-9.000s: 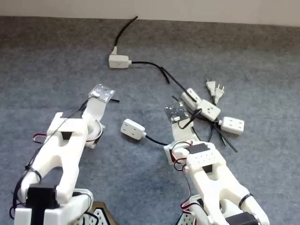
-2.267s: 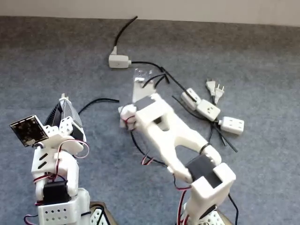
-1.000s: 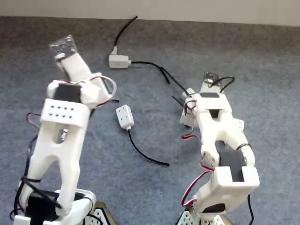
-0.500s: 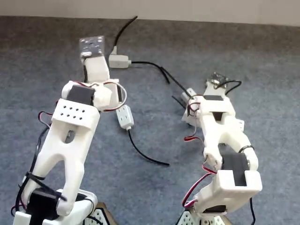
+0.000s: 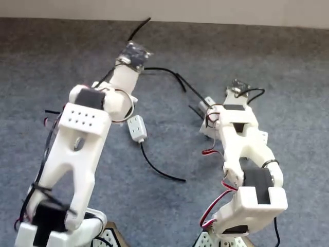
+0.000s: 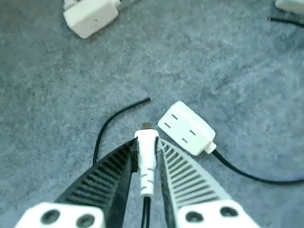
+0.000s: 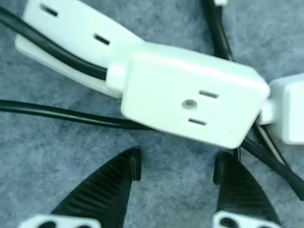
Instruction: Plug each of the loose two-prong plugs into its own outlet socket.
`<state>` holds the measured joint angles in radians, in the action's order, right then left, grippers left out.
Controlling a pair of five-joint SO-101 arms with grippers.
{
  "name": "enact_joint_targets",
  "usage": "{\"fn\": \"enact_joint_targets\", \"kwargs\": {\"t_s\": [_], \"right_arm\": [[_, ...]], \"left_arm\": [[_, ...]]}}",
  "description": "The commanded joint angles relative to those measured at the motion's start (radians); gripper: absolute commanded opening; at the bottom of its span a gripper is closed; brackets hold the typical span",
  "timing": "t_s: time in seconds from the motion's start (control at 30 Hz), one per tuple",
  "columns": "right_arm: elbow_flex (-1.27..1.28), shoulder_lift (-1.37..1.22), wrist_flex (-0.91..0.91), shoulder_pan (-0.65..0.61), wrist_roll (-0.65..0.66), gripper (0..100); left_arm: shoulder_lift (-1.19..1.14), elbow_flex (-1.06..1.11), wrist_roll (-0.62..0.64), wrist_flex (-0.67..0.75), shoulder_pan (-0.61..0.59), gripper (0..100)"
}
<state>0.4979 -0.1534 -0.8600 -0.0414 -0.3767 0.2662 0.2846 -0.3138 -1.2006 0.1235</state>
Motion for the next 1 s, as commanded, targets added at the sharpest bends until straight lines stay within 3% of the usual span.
{"fn": "enact_joint_targets", "kwargs": {"t_s": [0.0,0.27,0.6,0.97], "right_arm": [[0.002,-0.010,0.036,0.024,-0.011,24.6],[0.002,-0.010,0.036,0.024,-0.011,24.6],[0.002,-0.010,0.036,0.024,-0.011,24.6],[0.002,-0.010,0.036,0.024,-0.011,24.6]], "left_arm": [[-0.143,-0.159,-0.112,-0.127,0.015,1],[-0.228,-0.232,-0.382,-0.169,0.054,1],[-0.231,-0.165,-0.549,-0.161,0.061,1],[-0.231,0.013,-0.560,0.068,0.064,1]]}}
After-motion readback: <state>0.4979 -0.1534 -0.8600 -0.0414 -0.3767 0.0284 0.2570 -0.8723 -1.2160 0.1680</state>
